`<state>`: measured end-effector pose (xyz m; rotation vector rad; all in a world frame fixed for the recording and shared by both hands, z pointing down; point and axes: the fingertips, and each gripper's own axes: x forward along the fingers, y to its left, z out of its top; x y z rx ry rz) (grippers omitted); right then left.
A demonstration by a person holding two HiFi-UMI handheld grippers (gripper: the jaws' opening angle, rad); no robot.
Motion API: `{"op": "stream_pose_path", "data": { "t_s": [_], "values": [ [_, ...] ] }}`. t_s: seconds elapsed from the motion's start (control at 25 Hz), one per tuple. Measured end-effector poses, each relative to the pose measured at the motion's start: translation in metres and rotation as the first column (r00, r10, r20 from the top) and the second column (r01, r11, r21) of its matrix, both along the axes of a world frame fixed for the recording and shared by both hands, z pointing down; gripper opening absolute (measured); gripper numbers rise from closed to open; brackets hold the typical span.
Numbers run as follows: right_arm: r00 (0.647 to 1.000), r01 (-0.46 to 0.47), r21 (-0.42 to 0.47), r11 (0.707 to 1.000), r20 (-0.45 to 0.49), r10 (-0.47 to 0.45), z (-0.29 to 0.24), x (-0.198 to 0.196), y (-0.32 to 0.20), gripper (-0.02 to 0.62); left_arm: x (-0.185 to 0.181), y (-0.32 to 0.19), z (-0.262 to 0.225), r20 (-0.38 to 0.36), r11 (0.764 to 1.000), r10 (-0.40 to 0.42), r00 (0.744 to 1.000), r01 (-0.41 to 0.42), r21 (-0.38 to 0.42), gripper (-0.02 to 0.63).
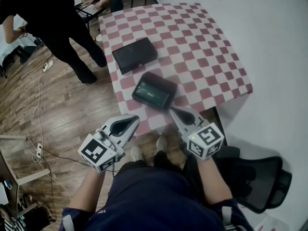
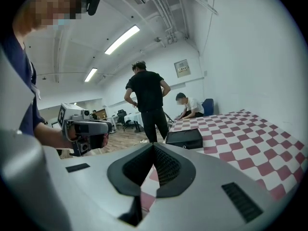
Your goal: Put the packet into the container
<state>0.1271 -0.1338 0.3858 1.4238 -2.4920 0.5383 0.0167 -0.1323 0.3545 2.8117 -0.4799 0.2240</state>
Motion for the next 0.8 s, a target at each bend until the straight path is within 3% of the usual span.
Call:
{"op": "stream_pose_path", "data": {
  "t_s": [0.8],
  "values": [
    [1.000,0.019,-0.046,0.999,-0.024,-0.020,0.015,0.004,-0.005,0.017,0.002,-0.004,0.011,0.008,0.999,-0.020,1.000,0.021,-0.027,0.025]
  ]
}}
